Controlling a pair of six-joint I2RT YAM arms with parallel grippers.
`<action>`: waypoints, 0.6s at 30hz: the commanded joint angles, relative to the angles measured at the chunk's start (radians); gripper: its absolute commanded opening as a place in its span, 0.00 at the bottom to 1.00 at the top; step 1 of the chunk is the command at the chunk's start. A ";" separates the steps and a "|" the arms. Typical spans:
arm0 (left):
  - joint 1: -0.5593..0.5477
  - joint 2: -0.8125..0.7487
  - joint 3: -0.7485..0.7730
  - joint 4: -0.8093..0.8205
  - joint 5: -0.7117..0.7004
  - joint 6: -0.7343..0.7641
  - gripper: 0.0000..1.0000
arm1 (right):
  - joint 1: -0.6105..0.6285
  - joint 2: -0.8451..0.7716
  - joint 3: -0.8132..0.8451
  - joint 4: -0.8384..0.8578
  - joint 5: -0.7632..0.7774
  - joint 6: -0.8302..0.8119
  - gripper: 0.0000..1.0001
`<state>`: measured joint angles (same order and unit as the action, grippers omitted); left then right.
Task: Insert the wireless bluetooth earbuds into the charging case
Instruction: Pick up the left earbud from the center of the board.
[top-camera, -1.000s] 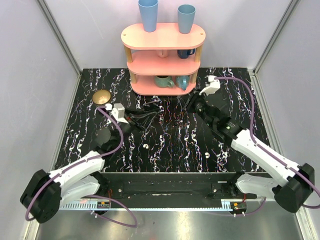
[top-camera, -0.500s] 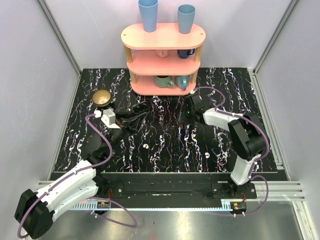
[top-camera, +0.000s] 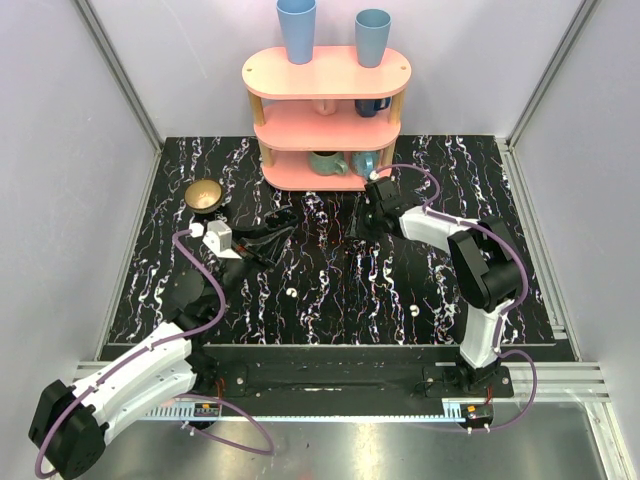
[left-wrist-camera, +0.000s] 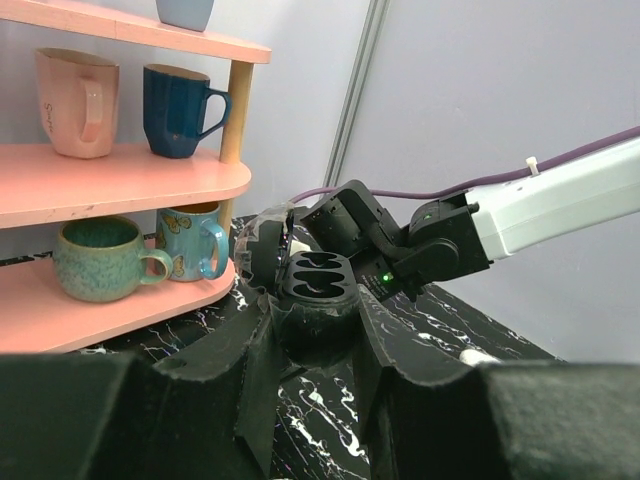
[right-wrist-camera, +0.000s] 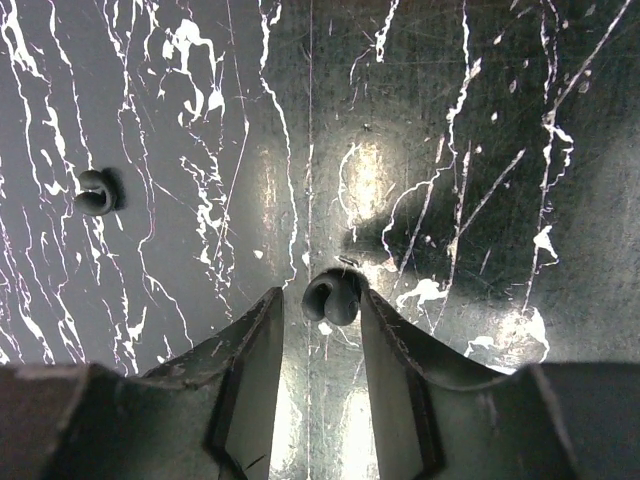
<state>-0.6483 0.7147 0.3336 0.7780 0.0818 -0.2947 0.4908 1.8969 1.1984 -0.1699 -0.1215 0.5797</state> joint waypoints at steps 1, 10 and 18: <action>-0.004 -0.009 -0.008 0.040 -0.020 0.006 0.00 | 0.002 -0.005 0.015 -0.017 -0.017 -0.043 0.42; -0.004 0.003 -0.004 0.043 -0.014 0.002 0.00 | 0.009 0.034 0.041 -0.062 -0.030 -0.064 0.40; -0.004 -0.008 -0.010 0.033 -0.025 0.002 0.00 | 0.017 0.057 0.063 -0.086 -0.018 -0.086 0.36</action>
<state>-0.6483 0.7155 0.3279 0.7773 0.0780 -0.2951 0.4931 1.9404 1.2171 -0.2356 -0.1406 0.5247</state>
